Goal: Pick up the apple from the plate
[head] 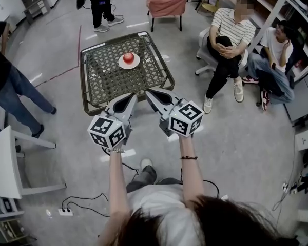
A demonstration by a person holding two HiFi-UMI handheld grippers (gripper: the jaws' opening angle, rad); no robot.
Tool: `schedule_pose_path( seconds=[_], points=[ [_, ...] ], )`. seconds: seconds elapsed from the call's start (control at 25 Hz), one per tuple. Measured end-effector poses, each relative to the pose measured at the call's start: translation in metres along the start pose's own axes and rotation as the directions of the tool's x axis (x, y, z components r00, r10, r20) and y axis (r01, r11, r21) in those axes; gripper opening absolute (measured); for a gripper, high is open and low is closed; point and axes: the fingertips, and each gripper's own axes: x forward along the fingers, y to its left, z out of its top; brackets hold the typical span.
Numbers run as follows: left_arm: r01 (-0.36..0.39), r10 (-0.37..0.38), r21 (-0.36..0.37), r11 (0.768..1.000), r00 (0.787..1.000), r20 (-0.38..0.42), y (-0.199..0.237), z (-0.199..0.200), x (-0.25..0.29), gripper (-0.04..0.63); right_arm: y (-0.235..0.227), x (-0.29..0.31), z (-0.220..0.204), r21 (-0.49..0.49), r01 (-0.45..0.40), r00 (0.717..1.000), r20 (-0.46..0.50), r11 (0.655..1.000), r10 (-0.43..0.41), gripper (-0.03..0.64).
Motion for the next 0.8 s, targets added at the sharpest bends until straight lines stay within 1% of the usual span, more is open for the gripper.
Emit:
schedule_pose_path(
  seconds=[0.24, 0.56, 0.8],
  points=[
    [0.018, -0.018, -0.01, 1.0, 1.0, -0.006, 0.034, -0.003, 0.005, 0.011, -0.013, 0.03, -0.007, -0.001, 0.015, 1.0, -0.008, 1.0, -0.015, 0.009],
    [0.019, -0.019, -0.025, 1.0, 1.0, -0.012, 0.061, -0.001, 0.008, 0.011, -0.022, 0.055, -0.013, 0.011, 0.017, 1.0, -0.021, 1.0, -0.017, 0.009],
    [0.015, -0.015, -0.03, 0.999, 1.0, -0.012, 0.07, -0.004, 0.009, 0.011, -0.025, 0.063, -0.021, 0.021, 0.013, 1.0, -0.028, 1.0, -0.013, 0.009]
  ],
)
